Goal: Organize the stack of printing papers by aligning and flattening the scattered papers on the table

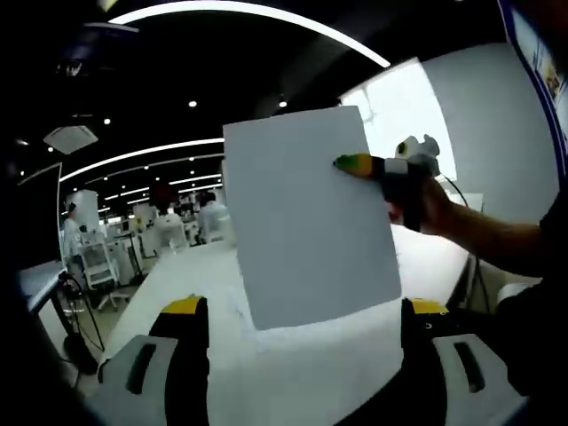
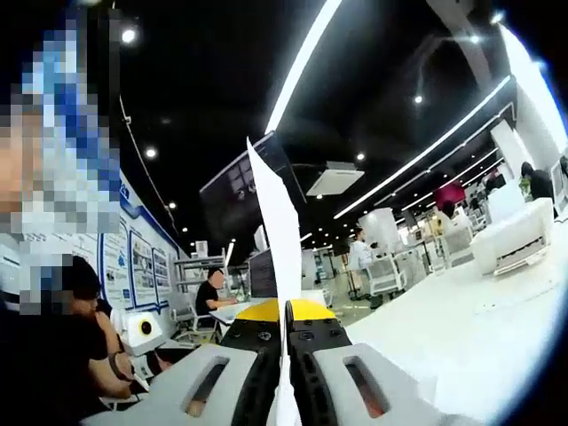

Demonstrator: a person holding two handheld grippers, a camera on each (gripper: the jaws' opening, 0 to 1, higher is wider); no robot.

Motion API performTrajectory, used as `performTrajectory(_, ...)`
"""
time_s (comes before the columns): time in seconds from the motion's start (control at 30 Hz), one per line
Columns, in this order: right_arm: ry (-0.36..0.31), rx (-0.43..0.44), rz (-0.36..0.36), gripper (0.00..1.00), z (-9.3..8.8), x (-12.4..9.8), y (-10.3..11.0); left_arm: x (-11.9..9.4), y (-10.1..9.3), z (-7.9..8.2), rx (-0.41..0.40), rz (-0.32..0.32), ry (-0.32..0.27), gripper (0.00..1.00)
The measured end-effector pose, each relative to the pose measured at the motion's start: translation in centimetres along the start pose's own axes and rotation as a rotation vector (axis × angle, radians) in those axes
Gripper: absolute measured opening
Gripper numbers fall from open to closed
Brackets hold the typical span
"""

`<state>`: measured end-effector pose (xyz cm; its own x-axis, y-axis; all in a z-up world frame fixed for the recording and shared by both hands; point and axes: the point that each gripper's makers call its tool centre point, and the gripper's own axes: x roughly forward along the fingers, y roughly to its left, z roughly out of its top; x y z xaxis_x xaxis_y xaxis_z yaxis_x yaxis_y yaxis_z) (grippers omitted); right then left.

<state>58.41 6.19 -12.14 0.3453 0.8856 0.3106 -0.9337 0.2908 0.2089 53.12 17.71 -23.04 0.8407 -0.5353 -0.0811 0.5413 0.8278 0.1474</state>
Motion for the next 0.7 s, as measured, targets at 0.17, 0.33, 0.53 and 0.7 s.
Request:
performTrajectory(0.17,-0.016,-0.018,0.025,0.0,0.8,-0.1,1.3,-0.1,0.0,0.3,0.005,0.0,-0.004,0.92)
performTrajectory(0.33,-0.013,-0.025,0.09,0.0,1.2,-0.1,3.0,-0.1,0.1,0.5,0.005,0.007,-0.011,0.92)
performTrajectory(0.53,0.009,-0.065,0.134,0.0,1.3,0.0,4.8,0.1,0.1,0.8,-0.006,0.0,-0.019,0.92)
performTrajectory(0.7,-0.009,-0.051,0.196,0.0,2.1,-0.3,5.9,0.2,0.1,1.3,-0.019,-0.004,-0.031,0.92)
